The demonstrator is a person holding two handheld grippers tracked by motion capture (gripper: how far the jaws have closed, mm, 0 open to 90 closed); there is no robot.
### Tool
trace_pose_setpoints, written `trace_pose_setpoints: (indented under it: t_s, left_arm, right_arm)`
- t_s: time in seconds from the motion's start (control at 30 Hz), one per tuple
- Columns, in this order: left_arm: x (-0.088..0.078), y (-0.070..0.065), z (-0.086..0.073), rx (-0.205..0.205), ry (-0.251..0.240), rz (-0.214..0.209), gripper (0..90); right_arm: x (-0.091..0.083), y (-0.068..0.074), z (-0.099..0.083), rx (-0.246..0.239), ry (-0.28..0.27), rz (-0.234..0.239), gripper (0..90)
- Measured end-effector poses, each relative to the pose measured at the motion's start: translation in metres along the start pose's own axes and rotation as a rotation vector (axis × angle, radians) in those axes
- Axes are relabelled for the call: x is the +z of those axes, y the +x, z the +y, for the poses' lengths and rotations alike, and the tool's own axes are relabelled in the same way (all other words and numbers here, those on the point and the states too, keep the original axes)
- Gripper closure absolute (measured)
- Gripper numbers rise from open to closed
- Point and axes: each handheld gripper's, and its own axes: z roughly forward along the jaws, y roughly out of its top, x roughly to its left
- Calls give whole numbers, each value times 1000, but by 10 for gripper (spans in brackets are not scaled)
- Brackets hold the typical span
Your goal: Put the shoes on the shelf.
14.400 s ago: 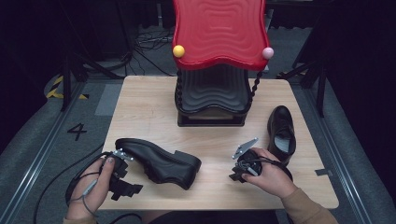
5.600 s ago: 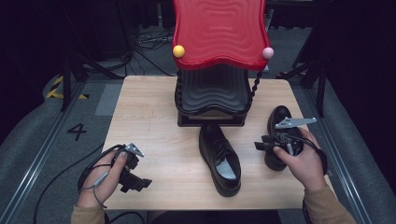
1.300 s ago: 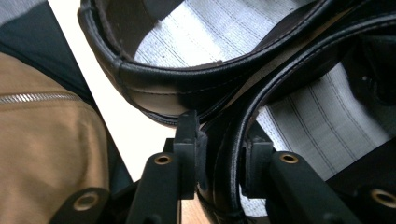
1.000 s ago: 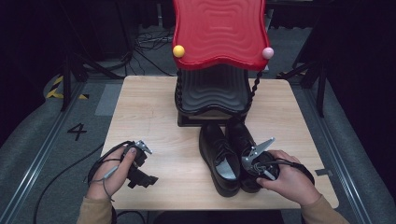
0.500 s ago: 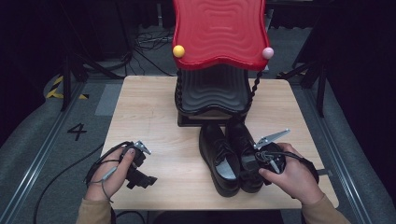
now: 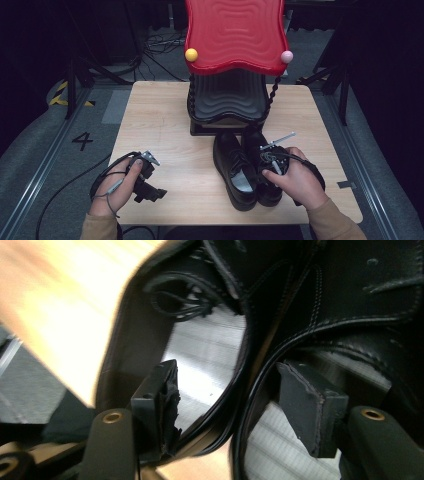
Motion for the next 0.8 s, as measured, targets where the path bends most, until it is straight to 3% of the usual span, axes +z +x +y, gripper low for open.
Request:
trace_pose_setpoints:
  t_s: [0.27, 0.5, 0.67, 0.73, 0.77, 0.8]
  left_arm:
    - [0, 0, 0, 3, 0, 0, 192]
    - [0, 1, 0, -1, -5, 0, 192]
    - [-1, 1, -1, 1, -5, 0, 192]
    - [-1, 1, -1, 5, -5, 1, 192]
    - [-1, 1, -1, 2, -5, 0, 192]
    - [-2, 1, -1, 0, -6, -2, 192]
  right_arm:
    - [20, 1, 5, -4, 41, -59, 513]
    - [32, 3, 13, -32, 74, -152, 603]
    - [36, 4, 15, 1, 120, -172, 615]
    - [38, 3, 15, 25, 146, -174, 576]
    - [40, 1, 14, 62, 178, -172, 548]
    - [40, 0, 14, 77, 174, -168, 549]
